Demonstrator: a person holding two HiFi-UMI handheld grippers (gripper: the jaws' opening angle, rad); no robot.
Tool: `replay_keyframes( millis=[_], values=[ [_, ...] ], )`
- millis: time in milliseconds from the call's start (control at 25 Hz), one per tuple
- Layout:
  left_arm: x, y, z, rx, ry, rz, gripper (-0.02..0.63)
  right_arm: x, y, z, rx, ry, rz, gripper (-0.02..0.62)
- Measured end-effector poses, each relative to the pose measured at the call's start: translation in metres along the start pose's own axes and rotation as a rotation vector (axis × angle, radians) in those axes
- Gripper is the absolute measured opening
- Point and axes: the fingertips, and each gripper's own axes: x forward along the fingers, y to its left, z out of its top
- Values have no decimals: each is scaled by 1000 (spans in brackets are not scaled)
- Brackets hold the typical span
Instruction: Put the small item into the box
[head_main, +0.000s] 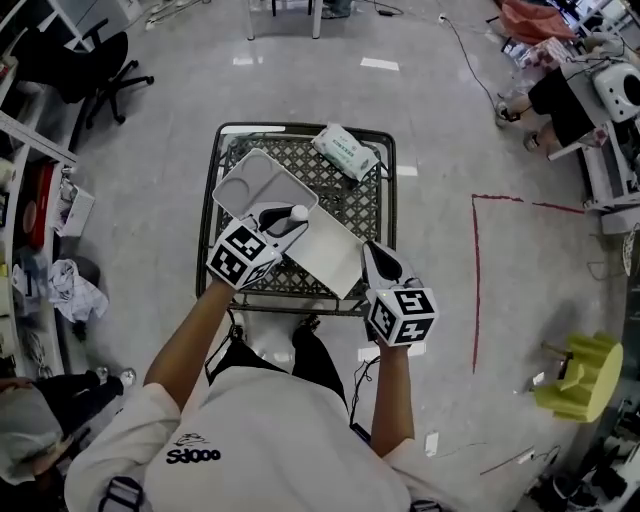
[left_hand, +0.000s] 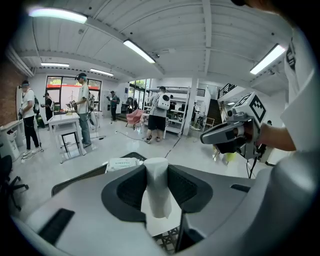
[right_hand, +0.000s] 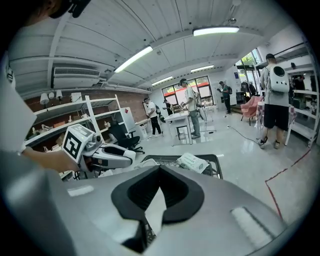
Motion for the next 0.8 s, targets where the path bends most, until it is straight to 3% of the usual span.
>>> replay_keyframes(
  millis=[480,800],
  values=[
    [81,-9,-67,-30,211,-6,129,32,-37,-45,67,119,67,11],
    [129,-14,-124,-53,384,-21,130,49,-39,-80,82,226,128,11]
  ],
)
